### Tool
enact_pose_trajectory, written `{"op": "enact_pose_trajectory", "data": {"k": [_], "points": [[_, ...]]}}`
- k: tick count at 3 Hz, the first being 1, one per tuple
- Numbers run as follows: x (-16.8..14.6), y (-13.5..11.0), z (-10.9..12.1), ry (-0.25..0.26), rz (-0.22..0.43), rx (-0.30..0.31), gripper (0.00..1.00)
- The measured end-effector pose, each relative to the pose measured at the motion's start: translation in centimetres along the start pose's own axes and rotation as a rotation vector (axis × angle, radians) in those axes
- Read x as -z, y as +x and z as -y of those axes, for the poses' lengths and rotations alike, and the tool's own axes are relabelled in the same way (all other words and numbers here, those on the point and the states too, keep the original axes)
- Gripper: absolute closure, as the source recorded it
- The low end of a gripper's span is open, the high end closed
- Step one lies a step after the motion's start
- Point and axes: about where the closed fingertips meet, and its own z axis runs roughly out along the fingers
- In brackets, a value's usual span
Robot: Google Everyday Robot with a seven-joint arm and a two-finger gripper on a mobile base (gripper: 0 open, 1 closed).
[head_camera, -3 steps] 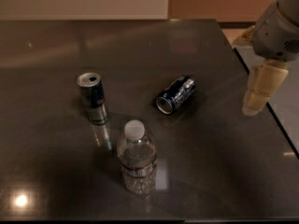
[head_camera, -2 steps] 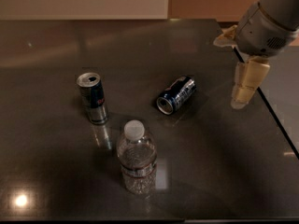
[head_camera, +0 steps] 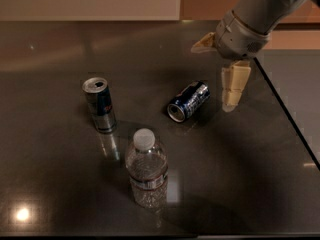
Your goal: Place pepsi can upright
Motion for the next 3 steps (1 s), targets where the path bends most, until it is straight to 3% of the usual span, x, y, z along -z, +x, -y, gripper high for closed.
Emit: {"op": "enact_pose_trajectory", "data": {"k": [2, 3], "points": [[-4.8, -2.7, 0.7, -0.110, -0.028, 0.238, 0.00], [-6.2, -3.4, 0.6, -0.144, -0.043, 0.309, 0.00]]}}
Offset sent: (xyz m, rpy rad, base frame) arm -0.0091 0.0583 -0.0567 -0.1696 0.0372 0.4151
